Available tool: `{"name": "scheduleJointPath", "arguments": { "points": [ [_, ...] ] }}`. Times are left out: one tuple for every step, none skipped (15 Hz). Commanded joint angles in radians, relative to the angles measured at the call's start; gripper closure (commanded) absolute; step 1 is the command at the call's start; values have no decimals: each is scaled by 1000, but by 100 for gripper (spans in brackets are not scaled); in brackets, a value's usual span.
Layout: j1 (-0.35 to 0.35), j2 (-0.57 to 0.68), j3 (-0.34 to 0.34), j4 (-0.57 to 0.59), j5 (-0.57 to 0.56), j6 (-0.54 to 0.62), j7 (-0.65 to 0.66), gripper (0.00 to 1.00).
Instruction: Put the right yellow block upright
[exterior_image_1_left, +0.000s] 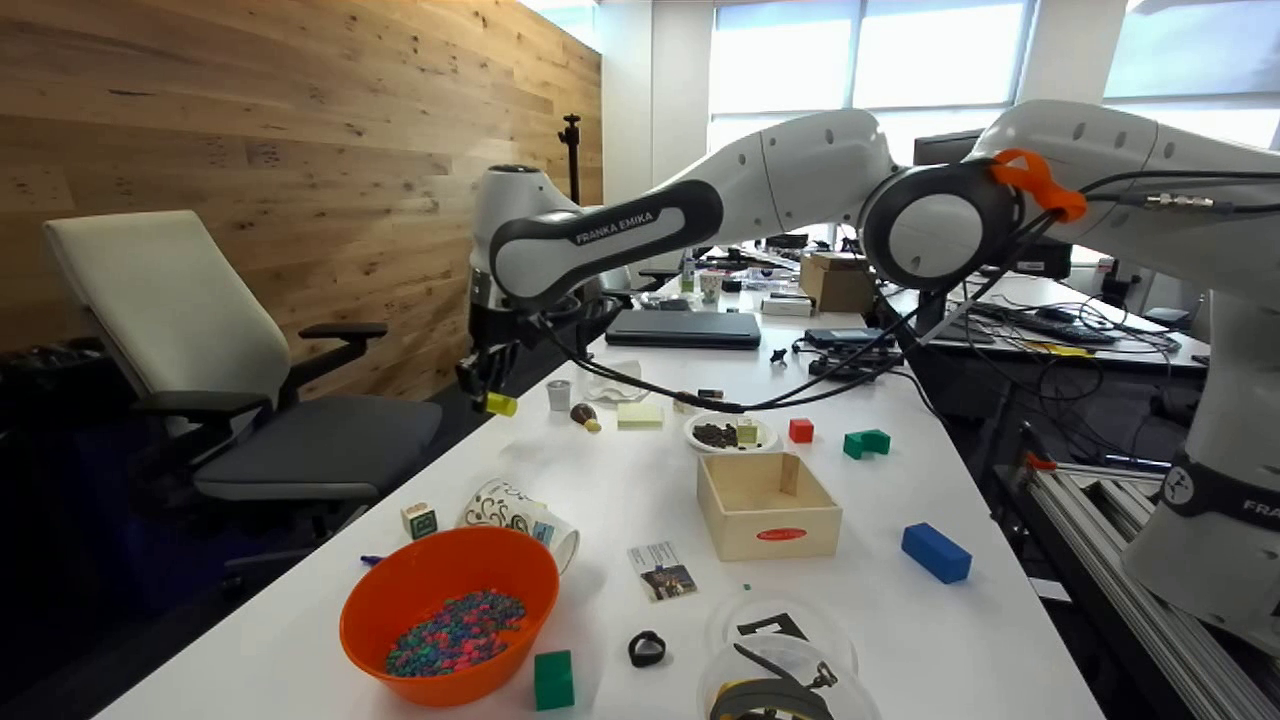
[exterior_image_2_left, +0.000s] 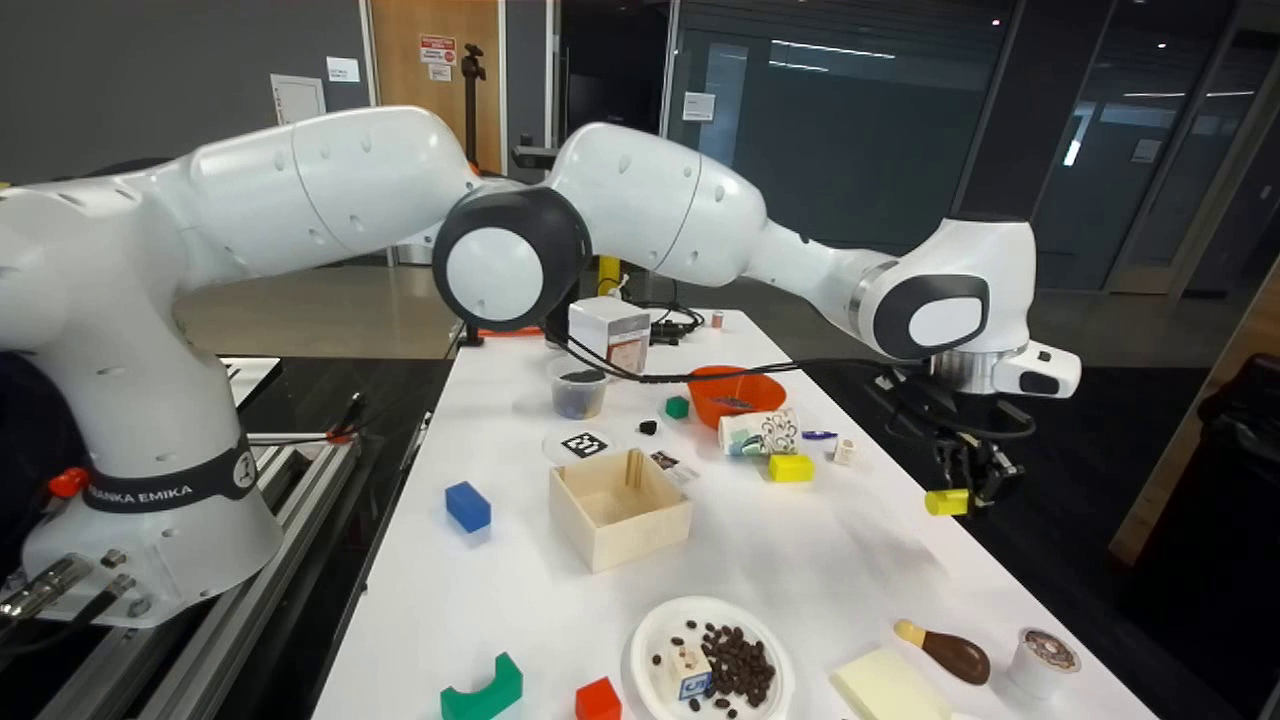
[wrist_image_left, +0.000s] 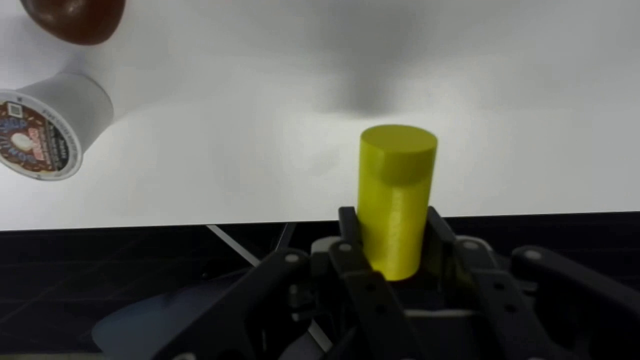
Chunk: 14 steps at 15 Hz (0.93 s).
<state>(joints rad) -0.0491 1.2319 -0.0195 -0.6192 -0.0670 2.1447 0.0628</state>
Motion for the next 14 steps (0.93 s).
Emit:
{"name": "scheduleJointPath", "arguments": {
  "points": [
    [-24,-65,19,-33,10,-73,-76,92],
    [-29,-81,21,-38,11,-98,-99,92],
    [-35,-94,26,-41,15,-123,-120,92],
    [-41,-109,32,-45,16,-146,-150,92],
    [-49,-120,40,-47,20,-166,-176,92],
    [-54,-131,46,-48,21,-183,-200,92],
    [-59,-141,51,-50,21,-197,-216,92],
    [-64,-152,57,-52,22,-216,-235,92],
    [-71,-161,67,-55,25,-231,-260,92],
    [-78,-171,76,-58,27,-253,-283,92],
    [-85,-180,84,-60,28,-267,-301,92],
    [-93,-185,94,-60,30,-269,-320,92],
    [-69,-135,68,-7,0,-246,-266,67],
    [-75,-141,74,-7,0,-253,-279,67]
  ]
}}
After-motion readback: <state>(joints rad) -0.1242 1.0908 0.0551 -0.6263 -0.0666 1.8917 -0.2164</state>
